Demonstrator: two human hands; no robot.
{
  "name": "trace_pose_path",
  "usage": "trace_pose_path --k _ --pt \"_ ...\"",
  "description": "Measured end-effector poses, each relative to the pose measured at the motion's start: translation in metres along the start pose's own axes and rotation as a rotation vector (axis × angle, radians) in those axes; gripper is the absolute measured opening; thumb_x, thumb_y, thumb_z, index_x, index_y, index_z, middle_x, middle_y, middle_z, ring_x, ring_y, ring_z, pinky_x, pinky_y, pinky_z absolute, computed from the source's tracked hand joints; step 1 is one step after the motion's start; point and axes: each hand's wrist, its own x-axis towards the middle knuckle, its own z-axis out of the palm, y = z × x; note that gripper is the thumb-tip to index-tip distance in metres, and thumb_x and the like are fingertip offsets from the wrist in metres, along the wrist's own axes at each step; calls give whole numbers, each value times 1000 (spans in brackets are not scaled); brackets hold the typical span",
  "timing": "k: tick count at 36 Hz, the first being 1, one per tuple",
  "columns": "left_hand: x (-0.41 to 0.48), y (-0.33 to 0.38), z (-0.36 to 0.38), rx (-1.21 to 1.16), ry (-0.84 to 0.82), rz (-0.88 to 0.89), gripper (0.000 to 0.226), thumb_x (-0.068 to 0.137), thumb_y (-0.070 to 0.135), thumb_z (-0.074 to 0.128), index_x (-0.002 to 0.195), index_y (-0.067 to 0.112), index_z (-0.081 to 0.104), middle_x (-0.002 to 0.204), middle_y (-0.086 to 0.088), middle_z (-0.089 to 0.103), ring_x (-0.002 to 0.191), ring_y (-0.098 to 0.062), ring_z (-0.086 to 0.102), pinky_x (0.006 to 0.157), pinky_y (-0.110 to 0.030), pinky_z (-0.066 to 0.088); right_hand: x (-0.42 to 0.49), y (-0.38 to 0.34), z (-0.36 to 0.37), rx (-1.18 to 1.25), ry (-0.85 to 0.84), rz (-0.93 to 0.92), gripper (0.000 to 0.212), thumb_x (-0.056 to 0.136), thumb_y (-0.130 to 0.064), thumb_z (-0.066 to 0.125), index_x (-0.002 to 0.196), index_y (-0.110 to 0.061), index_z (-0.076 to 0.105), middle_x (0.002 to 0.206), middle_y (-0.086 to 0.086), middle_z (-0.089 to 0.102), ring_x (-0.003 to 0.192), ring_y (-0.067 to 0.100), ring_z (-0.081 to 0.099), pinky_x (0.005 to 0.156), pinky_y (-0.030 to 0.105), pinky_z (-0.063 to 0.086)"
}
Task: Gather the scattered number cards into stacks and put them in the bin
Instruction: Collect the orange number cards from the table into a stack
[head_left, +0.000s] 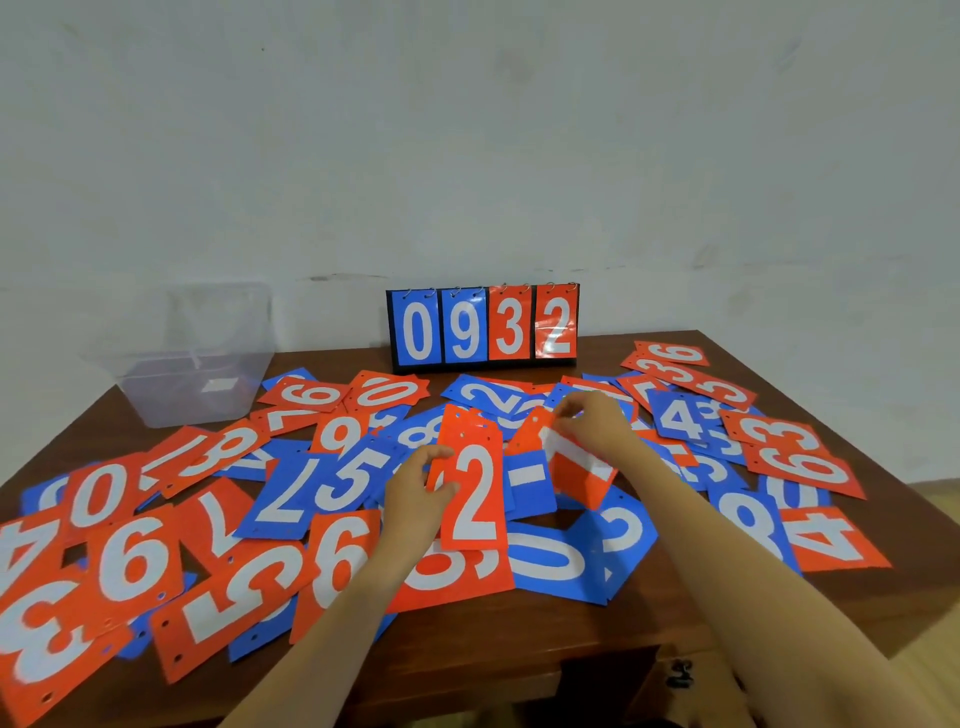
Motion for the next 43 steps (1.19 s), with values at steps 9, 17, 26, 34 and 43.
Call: trace_pose_path --k 9,17,26,34,43 --pt "-1 11 -7 -16 70 1 38 86 6 66 113 30 55 137 -4 50 121 -24 53 81 -33 55 -19 -20 -21 481 314 -112 6 92 -18 59 94 -13 62 87 -4 62 75 7 57 68 21 47" --pt "-6 23 -12 -78 103 46 40 85 4 66 119 22 55 137 -1 49 124 -21 48 74 -15 46 -38 -33 -1 802 98 46 18 94 -23 56 101 -7 60 76 5 61 60 13 54 57 23 45" --pt "-5 19 -19 -273 112 51 28 87 17 65 98 41 55 124 6 52 119 -23 54 90 -46 54 -48 -42 41 517 25 42 6 92 -21 59 91 -15 56 70 1 60 57 11 58 53 20 48" --pt "3 8 -20 -193 101 24 32 88 13 65 115 28 57 137 0 48 126 -24 48 78 -29 54 -33 -45 56 466 33 51 15 92 -23 60 101 -13 53 87 4 63 65 15 64 61 27 56" --pt "17 -17 -27 -127 148 -27 32 91 12 60 120 25 56 136 -1 50 104 -8 52 59 -16 52 3 -7 60 -260 -267 267 54 78 -58 65 100 -10 55 93 5 59 96 18 59 72 24 43"
